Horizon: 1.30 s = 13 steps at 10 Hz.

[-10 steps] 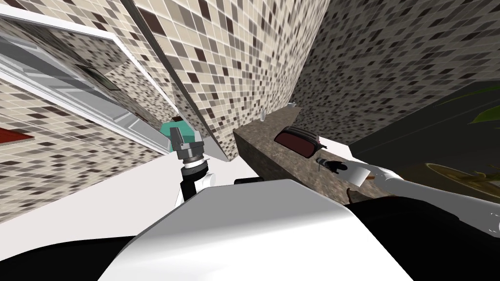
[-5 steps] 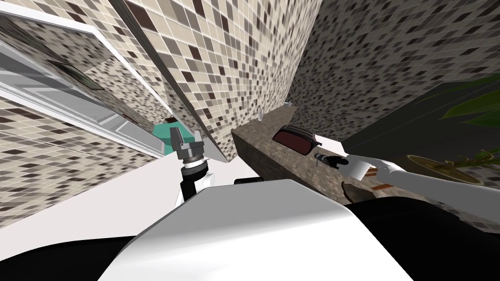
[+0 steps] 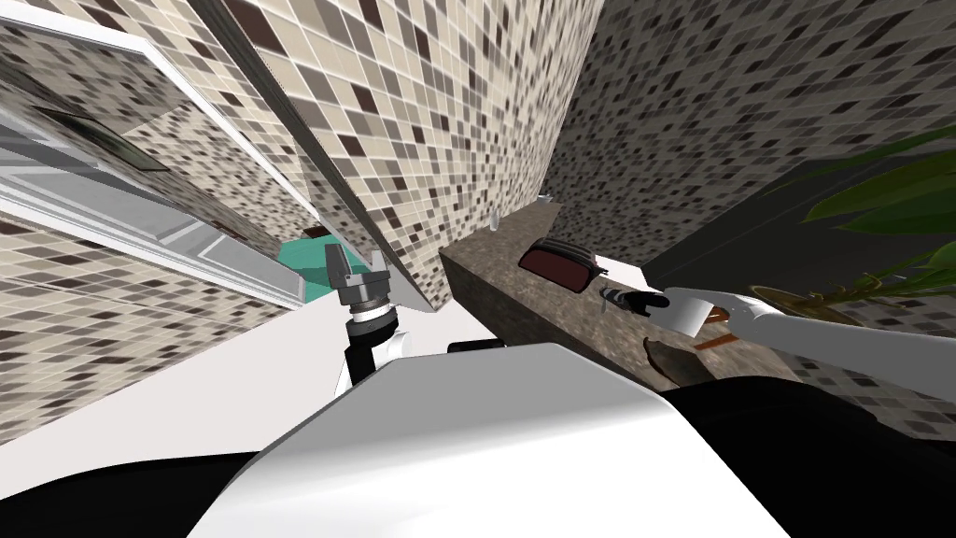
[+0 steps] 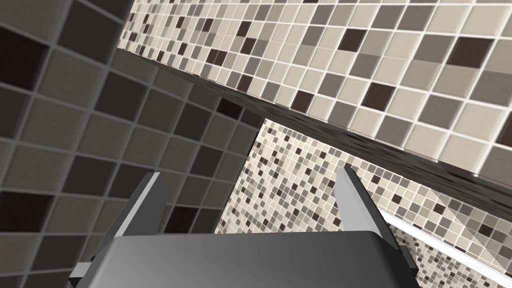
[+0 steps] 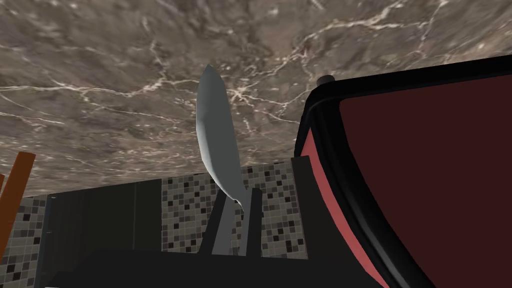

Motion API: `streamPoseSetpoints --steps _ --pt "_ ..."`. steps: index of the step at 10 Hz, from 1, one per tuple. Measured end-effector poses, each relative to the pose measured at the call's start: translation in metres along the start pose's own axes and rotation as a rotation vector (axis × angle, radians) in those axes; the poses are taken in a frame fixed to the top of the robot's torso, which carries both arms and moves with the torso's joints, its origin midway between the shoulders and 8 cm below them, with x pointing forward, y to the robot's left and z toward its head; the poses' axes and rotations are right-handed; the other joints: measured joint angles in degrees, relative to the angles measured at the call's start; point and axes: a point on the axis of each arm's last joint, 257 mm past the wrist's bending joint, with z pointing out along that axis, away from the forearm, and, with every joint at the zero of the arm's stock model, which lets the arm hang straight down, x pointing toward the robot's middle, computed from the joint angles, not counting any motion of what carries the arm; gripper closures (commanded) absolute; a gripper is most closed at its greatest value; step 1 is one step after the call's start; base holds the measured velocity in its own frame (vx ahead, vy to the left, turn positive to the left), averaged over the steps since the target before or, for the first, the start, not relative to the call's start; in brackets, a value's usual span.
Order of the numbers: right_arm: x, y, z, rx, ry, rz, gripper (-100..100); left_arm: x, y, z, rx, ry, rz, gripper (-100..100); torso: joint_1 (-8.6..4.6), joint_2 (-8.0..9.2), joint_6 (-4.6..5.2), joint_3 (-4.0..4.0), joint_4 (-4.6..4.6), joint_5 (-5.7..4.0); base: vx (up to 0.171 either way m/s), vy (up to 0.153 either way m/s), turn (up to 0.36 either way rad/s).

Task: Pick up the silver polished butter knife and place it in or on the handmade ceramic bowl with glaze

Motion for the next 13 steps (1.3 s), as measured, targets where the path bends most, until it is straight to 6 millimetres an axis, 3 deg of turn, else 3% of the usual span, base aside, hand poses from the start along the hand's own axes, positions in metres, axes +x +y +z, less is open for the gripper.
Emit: streamPoseSetpoints --steps 5,13 --pt "-0.013 0.025 -0.015 -0.009 0.007 -0.055 100 0.000 0.000 0.000 0.000 0.000 0.000 0 -0.25 0.71 0.08 0.41 0.15 -0.04 -0.144 -0.032 -0.054" --pt "-0.017 0.038 -0.031 0.031 0.003 -0.201 100 0.000 0.000 0.000 0.000 0.000 0.000 0 -0.24 1.11 0.09 0.64 0.22 -0.01 -0.211 -0.058 -0.028"
